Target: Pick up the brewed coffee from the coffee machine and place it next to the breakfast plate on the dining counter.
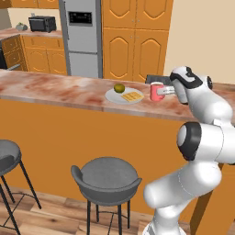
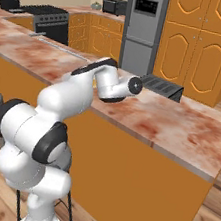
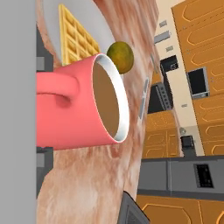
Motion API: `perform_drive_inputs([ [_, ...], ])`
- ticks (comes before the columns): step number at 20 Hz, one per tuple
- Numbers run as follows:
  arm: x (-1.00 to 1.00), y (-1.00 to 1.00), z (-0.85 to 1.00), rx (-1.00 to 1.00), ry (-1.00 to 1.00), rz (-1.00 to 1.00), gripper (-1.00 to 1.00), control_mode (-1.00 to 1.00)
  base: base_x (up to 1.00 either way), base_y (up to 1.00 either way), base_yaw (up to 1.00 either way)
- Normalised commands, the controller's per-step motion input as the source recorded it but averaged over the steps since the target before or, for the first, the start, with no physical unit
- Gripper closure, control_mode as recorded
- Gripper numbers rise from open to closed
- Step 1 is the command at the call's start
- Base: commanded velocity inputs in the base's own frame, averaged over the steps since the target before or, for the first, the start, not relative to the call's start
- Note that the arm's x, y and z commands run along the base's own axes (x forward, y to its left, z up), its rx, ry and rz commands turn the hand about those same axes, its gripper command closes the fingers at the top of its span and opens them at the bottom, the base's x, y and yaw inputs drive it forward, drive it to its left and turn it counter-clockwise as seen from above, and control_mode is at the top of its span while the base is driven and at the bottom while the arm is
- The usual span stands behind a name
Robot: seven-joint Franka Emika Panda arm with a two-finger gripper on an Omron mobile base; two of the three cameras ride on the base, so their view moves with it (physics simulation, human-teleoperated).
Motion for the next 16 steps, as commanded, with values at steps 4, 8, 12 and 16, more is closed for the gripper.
perform_drive_inputs([
  [4,-0.06,0.0,0.0,0.0,0.0,0.0,-1.0,-1.0,0.0,0.0,0.0],
  [8,-0.23,0.01,0.11,-0.01,0.0,0.0,-1.0,-1.0,0.0,0.0,0.0],
  [12,-0.56,0.02,0.24,-0.06,0.0,-0.02,-1.0,-1.0,0.0,0.0,0.0],
  [16,-0.89,0.08,0.4,-0.09,0.0,-0.04,-1.0,-1.0,0.0,0.0,0.0],
])
